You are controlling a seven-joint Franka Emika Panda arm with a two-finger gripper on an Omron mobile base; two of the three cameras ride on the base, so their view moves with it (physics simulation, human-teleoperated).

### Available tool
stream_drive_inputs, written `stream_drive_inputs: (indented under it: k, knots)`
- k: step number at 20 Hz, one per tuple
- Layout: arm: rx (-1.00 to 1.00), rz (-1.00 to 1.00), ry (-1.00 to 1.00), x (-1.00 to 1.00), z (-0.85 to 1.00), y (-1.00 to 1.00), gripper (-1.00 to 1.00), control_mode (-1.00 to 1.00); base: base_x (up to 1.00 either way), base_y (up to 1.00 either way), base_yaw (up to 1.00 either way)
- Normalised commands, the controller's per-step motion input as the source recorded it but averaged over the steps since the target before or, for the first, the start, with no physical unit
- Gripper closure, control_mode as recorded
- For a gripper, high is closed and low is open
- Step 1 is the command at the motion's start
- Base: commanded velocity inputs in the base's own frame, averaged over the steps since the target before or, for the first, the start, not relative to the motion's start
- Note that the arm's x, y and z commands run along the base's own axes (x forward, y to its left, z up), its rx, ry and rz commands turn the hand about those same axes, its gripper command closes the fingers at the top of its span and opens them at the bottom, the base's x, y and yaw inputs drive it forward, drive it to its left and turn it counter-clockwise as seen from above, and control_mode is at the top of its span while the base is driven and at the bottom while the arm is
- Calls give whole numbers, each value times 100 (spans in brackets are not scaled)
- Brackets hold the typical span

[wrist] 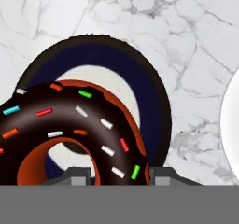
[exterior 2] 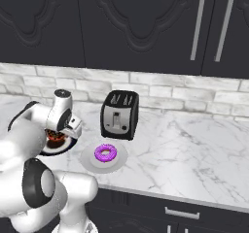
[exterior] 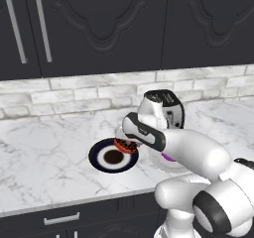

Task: Place the pastries on the plates.

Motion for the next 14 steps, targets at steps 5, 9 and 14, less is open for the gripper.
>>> stream_drive_inputs:
  k: [5,9,14]
  knots:
    - [-4,2,0,16,-2,56,100,-100,0,0,0]
    - [-18,-2,1,0,-12,58,100,-100,0,0,0]
    - [-16,-1,13,16,-20,27,100,-100,0,0,0]
